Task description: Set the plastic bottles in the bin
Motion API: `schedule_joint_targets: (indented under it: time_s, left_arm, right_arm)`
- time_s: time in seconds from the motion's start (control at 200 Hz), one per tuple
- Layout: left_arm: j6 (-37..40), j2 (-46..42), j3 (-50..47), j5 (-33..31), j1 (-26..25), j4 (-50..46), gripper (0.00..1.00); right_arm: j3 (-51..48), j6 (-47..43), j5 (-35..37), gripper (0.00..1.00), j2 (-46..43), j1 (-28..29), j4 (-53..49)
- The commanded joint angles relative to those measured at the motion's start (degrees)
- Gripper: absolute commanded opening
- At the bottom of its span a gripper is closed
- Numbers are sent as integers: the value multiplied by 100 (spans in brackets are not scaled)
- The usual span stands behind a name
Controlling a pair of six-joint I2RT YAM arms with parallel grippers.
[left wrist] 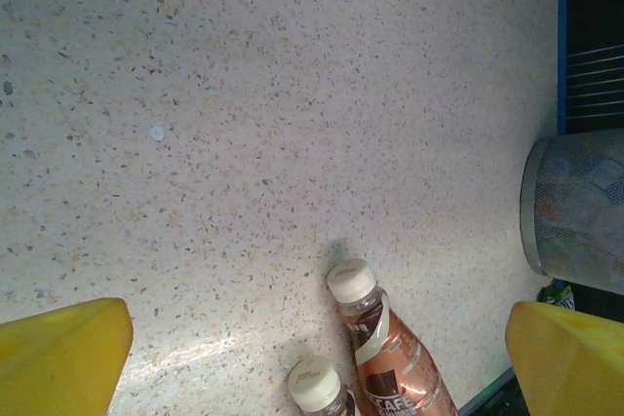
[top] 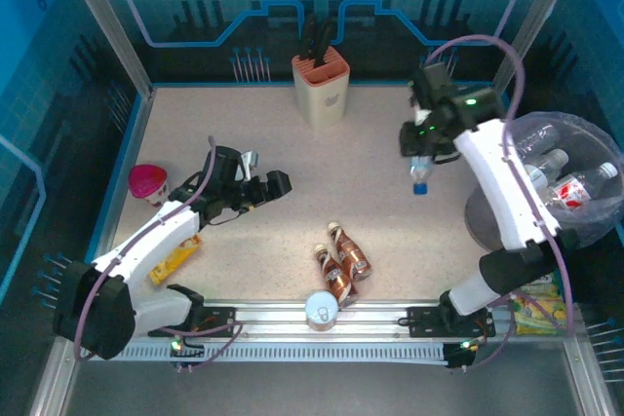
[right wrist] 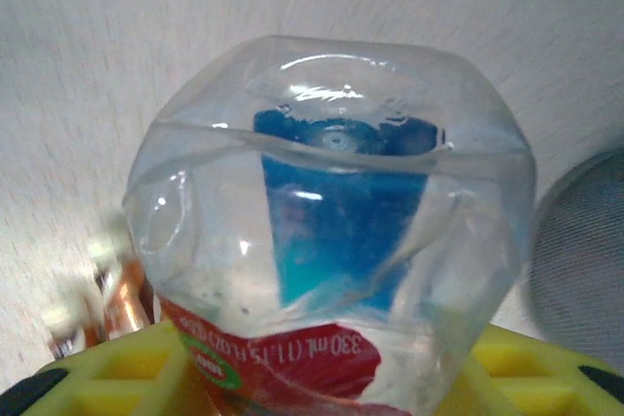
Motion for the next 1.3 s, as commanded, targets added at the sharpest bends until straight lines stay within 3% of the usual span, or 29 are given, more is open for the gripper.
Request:
schedule_joint_targets:
  time_s: [0.0, 0.265, 0.46, 0.58, 0.715, 1.051, 1.296]
  left_arm:
    - [-47, 62, 180, 123, 45, -23, 99]
    - [-77, -4, 328, 114, 44, -238, 99]
    - [-94, 82, 468, 140, 37, -339, 99]
    - [-113, 105, 504, 162, 26, -344, 99]
    - [-132, 116, 534, 161, 15, -388, 99]
    - [-162, 184, 591, 101, -35, -403, 99]
    - [-157, 279, 617, 79, -100, -368, 99]
  right_arm:
    - [823, -222, 441, 50, -106, -761, -798]
    - [2248, -283, -311, 52, -109, -3250, -612]
    - [1499, -147, -1088, 54, -431, -4959, 16]
    - [608, 15, -1597, 54, -677, -5653, 561]
    - [-246, 124, -2049, 55, -791, -6063, 959]
    - [-1636, 238, -2394, 62, -887, -6073, 1393]
    - [-2047, 14, -2423, 68, -947, -6071, 1472]
